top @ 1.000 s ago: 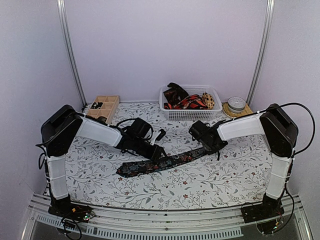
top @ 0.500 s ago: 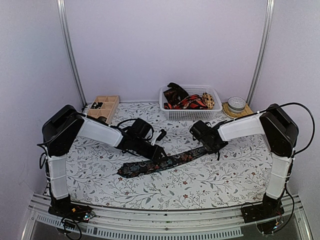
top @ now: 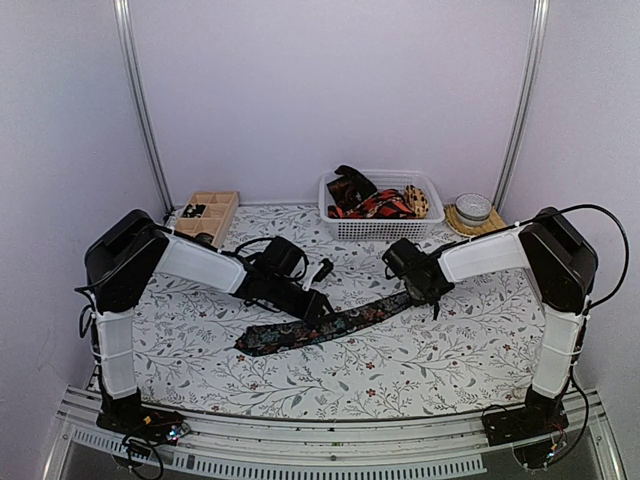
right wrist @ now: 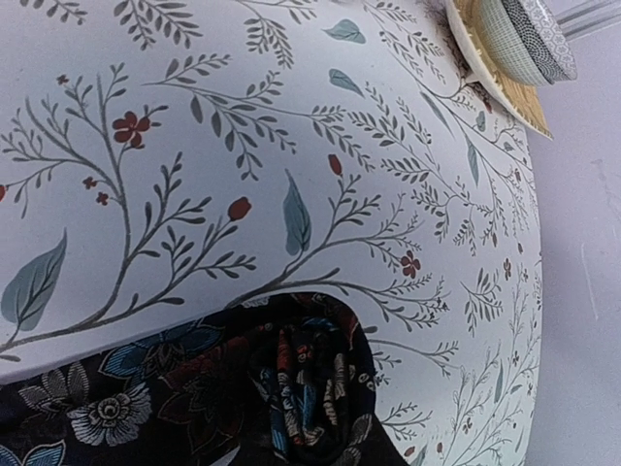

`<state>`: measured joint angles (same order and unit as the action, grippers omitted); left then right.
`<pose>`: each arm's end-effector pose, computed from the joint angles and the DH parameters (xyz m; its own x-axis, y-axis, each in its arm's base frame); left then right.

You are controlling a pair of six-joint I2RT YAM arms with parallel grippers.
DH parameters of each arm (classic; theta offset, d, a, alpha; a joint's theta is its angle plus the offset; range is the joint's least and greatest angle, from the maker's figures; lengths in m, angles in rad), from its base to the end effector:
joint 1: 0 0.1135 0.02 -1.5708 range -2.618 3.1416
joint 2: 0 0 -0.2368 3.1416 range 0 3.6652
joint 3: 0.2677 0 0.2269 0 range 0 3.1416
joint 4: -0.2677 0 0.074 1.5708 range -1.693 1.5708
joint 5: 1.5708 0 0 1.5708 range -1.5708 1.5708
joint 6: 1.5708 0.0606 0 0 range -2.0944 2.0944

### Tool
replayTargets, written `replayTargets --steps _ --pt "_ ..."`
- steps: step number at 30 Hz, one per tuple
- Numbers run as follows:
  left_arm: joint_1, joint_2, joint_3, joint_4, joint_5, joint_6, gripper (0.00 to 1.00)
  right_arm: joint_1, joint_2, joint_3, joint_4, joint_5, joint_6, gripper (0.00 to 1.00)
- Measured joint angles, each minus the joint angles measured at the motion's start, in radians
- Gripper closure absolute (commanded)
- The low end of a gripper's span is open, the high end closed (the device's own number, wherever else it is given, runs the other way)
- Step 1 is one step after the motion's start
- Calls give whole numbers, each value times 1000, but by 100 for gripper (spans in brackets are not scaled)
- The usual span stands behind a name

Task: Roll the ties
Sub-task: Roll the tie at the center of the board.

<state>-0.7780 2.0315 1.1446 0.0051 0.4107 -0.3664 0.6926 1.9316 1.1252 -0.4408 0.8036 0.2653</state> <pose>0.2625 -0.2927 0.0939 -0.8086 0.3357 -0.4832 0.5726 0.6375 -0.5155 0.2859 0.1805 0.1086 -0.7741 -0.4058 -0.4858 -0.0664 0.8153 -0.5752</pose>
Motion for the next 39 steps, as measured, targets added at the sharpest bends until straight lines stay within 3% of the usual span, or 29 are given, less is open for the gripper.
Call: replayTargets --steps 5,19,39 --pt "0 2 3 -2 2 0 56 0 0 0 13 -64 -22 63" --pt "-1 5 6 0 7 0 56 -10 0 33 14 -214 -35 48" --pt "-7 13 16 1 7 -1 55 -12 -19 146 -131 -437 -45 46"
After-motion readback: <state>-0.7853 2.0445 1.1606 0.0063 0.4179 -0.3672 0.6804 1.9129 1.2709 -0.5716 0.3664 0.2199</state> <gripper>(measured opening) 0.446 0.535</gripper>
